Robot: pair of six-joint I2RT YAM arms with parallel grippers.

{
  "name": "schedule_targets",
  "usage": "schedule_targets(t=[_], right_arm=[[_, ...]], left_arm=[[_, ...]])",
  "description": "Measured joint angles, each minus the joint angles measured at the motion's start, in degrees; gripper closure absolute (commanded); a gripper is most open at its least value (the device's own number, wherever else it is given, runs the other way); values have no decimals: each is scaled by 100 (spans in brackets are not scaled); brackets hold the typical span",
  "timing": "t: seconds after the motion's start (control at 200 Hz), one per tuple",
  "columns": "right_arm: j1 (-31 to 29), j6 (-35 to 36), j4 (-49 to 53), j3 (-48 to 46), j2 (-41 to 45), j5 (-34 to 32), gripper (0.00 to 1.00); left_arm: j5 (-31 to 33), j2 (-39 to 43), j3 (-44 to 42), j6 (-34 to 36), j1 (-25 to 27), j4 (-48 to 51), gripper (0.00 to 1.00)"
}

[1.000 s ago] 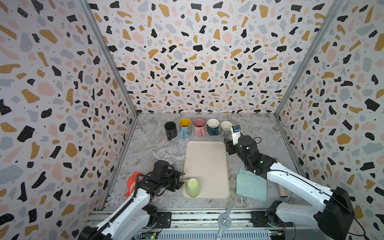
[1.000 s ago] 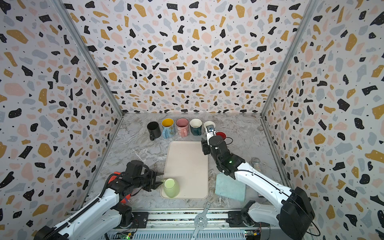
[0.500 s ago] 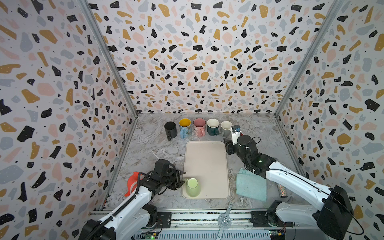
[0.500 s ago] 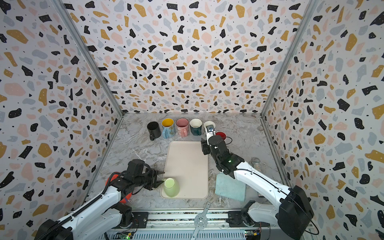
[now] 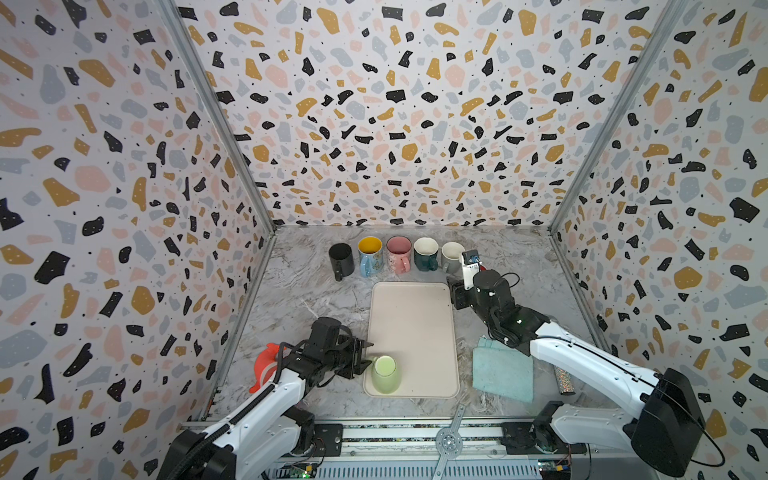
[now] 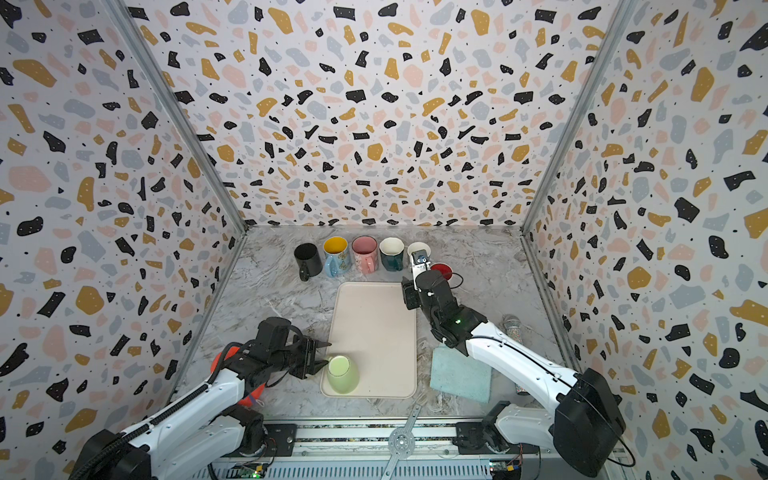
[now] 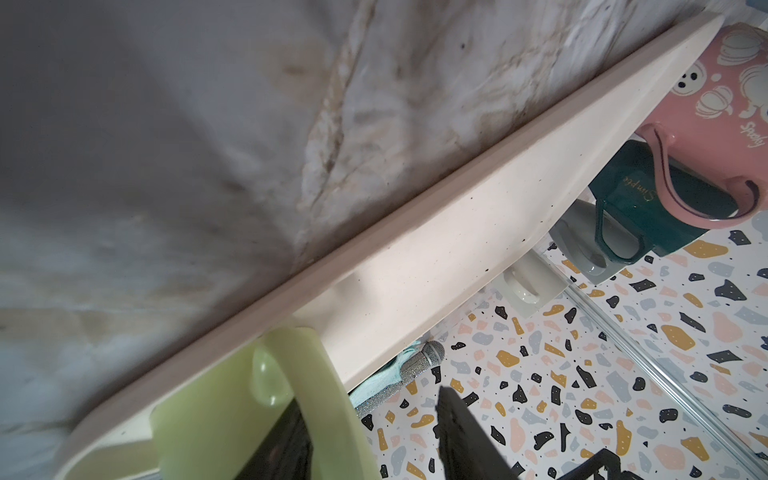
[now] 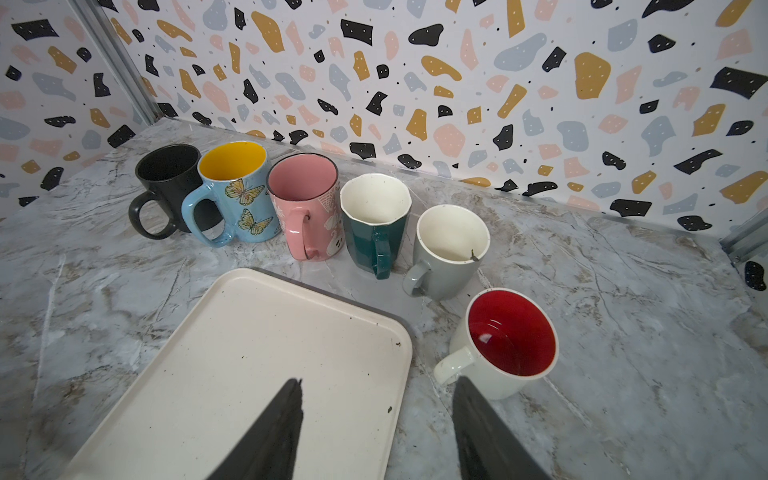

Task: Turn the mug right side up
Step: 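Close the left gripper on the light green mug's handle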

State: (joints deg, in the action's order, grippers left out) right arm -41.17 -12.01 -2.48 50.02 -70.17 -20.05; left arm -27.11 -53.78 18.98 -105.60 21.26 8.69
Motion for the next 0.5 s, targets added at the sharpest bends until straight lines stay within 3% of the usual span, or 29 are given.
schedule_targets(t=[0.501], right_arm=[[20, -42, 94, 17, -76, 33, 41]], left_arm=[[-48, -280, 2, 35, 120, -348, 66]])
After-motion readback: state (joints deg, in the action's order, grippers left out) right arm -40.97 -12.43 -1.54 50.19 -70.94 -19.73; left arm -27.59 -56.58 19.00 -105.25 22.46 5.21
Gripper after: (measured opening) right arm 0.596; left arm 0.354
